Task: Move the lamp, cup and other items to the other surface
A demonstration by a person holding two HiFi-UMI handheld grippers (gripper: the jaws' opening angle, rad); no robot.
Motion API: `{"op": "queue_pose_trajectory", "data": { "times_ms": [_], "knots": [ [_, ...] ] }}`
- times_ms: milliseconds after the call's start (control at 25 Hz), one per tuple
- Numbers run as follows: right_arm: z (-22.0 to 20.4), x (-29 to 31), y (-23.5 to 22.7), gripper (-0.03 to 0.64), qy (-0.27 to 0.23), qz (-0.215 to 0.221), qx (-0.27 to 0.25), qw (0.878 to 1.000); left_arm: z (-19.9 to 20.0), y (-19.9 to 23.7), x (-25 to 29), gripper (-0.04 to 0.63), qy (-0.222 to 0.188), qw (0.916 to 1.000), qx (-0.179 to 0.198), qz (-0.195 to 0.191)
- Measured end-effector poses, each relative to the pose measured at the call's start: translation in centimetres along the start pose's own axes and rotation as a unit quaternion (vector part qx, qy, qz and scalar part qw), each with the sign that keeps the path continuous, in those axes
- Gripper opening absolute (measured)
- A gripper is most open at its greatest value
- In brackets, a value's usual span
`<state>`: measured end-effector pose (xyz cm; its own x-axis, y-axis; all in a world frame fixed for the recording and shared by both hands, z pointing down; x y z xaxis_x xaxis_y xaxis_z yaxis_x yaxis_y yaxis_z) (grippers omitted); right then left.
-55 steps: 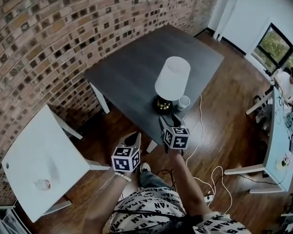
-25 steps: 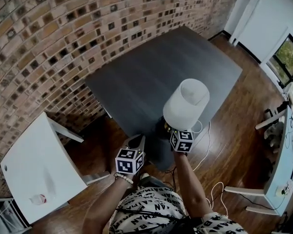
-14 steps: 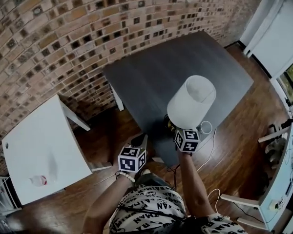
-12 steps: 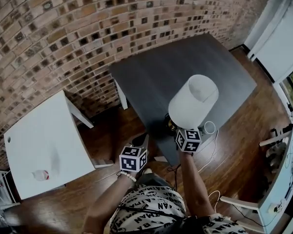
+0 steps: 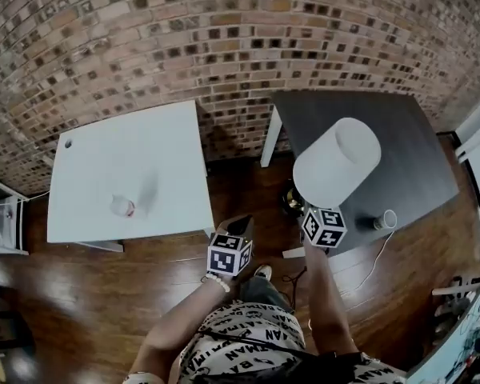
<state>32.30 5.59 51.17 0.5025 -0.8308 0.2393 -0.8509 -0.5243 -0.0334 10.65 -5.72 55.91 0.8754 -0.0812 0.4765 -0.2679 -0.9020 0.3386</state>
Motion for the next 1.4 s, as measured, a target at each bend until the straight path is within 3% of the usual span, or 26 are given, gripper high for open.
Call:
{"op": "queue_pose_trajectory", "data": {
  "times_ms": [360,560,880,1400],
  "knots": [
    [1.3,2.3,16.4,0.092,0.001,0.119,-0.027,0.993,-3.1,8.2,-13.9,0.0,-0.041,0.9928,-0.05,0.1],
    [2.1,4.8,23.1,0.092,0.0,0.186,-0.046,0.981,-4.5,11.0,-17.8,0.0,-0.063,0.9837,-0.081,0.148],
    [2.3,10.5,31.2,0.092,0.007,0.296,-0.074,0.952,-3.7,14.2,-19.5,0.0,-0.103,0.961,-0.119,0.228],
    [0.8,17.2,37.6,0.092,0.015,0.401,-0.113,0.909,-3.4,16.8,-16.8,0.0,-0.126,0.9336,-0.156,0.297]
  ]
}}
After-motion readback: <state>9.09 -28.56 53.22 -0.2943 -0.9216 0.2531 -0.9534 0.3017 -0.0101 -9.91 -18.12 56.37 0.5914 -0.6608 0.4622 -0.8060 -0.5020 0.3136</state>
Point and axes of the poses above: the fingertips, and each gripper's own axes: x forward along the fingers, y to its left, z out of its top, the point moved 8 cm from there along -x, backward along the fingers, and after that the axes turned 2 degrees about -x, right-handed, at the moved point
